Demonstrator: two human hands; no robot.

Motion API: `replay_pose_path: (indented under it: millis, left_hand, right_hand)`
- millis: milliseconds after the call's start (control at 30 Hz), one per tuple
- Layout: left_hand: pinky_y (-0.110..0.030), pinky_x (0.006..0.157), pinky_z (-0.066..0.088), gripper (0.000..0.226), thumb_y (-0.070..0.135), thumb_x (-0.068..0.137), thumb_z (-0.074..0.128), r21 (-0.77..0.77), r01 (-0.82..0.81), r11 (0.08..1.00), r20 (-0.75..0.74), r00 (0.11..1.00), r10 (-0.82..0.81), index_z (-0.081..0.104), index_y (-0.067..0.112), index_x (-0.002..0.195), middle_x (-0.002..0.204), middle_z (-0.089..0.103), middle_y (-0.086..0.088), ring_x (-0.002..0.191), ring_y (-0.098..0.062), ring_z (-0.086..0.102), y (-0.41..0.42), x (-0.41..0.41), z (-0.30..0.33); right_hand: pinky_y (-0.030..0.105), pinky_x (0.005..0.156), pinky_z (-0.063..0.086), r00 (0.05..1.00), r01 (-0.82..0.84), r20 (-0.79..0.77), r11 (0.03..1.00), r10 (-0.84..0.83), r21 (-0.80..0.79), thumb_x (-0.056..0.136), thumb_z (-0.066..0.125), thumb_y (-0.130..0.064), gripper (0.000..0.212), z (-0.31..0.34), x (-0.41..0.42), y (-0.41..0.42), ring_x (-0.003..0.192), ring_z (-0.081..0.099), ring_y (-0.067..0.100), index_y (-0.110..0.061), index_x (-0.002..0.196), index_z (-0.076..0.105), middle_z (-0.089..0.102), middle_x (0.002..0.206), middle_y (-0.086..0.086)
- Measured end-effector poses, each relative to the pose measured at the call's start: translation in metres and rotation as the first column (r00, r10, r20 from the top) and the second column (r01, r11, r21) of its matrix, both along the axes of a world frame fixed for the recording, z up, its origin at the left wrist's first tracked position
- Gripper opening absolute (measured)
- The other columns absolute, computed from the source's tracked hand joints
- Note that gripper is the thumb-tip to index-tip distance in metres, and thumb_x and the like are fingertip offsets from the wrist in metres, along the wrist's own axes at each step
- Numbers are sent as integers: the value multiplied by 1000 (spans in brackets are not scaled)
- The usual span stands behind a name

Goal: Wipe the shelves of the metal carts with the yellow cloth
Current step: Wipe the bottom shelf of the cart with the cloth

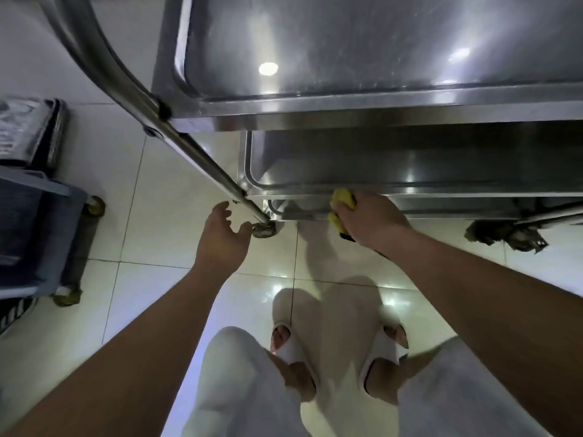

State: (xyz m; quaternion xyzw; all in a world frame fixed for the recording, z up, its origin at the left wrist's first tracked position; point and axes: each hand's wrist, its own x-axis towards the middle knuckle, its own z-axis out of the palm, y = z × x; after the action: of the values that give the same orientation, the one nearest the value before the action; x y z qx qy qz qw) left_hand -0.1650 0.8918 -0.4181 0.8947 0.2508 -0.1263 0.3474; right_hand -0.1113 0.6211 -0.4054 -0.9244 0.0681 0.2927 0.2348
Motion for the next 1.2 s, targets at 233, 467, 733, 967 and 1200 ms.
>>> replay_pose_path:
  millis: [233,467,733,967,1200]
  left_hand:
    - [-39,97,55,30,38,93,69,-216,-199,956,437,856,277,61,26,119,115,69,6,109,-12,66,5,56,-47]
    - [-43,70,58,20,20,88,69,-443,-137,886,579,711,399,67,20,68,70,68,-9,69,-19,67,10,89,-70]
    - [-43,54,53,32,22,90,65,-438,-212,874,642,606,469,56,24,60,59,56,-11,54,-25,57,8,103,-87]
    - [-41,58,47,30,28,82,61,-449,-230,863,625,610,487,53,29,54,62,49,-16,56,-25,51,2,99,-80]
    - [-42,57,45,26,29,79,62,-507,-248,825,595,593,543,58,32,53,60,53,-10,57,-25,52,-1,101,-80]
  right_hand:
    - [42,75,55,839,-256,510,965,190,62,100,39,-58,35,-61,74,61,81,64,31,-27,90,52,67,89,5]
    - [41,81,43,606,-284,700,925,378,-253,100,47,-55,38,-116,80,124,104,62,27,-23,115,62,69,111,-1]
    - [47,122,19,620,-500,539,817,570,-288,108,20,-54,62,-126,94,178,160,7,23,-29,165,16,14,173,-8]
    - [46,116,27,721,-293,549,904,422,-311,104,29,-52,61,-129,93,98,157,19,20,-30,161,29,24,170,-9]
    - [55,109,42,826,59,533,911,186,-409,97,24,-56,69,-130,97,-94,146,38,32,-23,156,35,40,161,7]
